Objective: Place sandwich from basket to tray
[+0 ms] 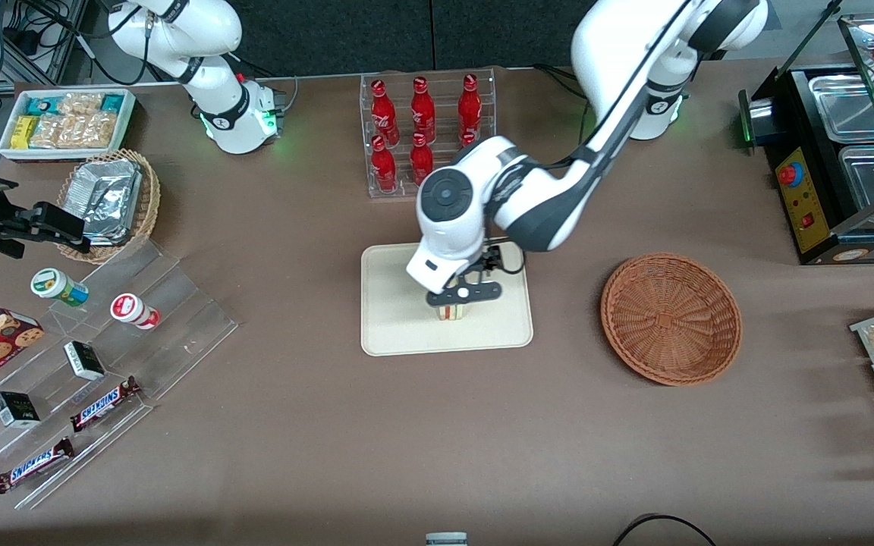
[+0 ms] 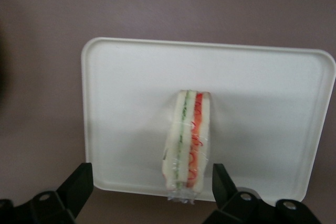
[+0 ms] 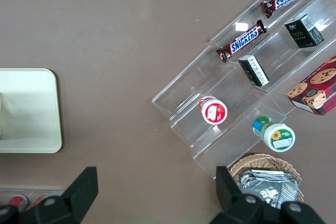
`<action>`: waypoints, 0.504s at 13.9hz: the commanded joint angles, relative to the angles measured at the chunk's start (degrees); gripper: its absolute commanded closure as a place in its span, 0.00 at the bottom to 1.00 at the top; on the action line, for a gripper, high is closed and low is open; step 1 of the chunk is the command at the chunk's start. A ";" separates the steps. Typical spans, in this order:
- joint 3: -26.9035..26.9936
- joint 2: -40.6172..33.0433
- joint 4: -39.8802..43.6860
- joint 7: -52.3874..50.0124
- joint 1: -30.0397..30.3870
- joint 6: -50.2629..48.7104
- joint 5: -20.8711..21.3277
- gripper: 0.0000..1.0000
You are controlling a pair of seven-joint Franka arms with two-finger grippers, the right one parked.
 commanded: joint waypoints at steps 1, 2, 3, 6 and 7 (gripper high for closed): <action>-0.13 -3.85 -0.92 0.15 3.94 -3.21 -1.58 0.00; -0.13 -4.82 -1.00 0.32 5.17 -3.74 -2.37 0.00; -0.13 -5.44 -1.00 0.32 7.01 -4.36 -2.64 0.00; -0.13 -7.02 -1.27 0.33 11.50 -5.15 -2.64 0.00; -0.13 -7.63 -1.35 0.41 12.73 -6.02 -2.64 0.00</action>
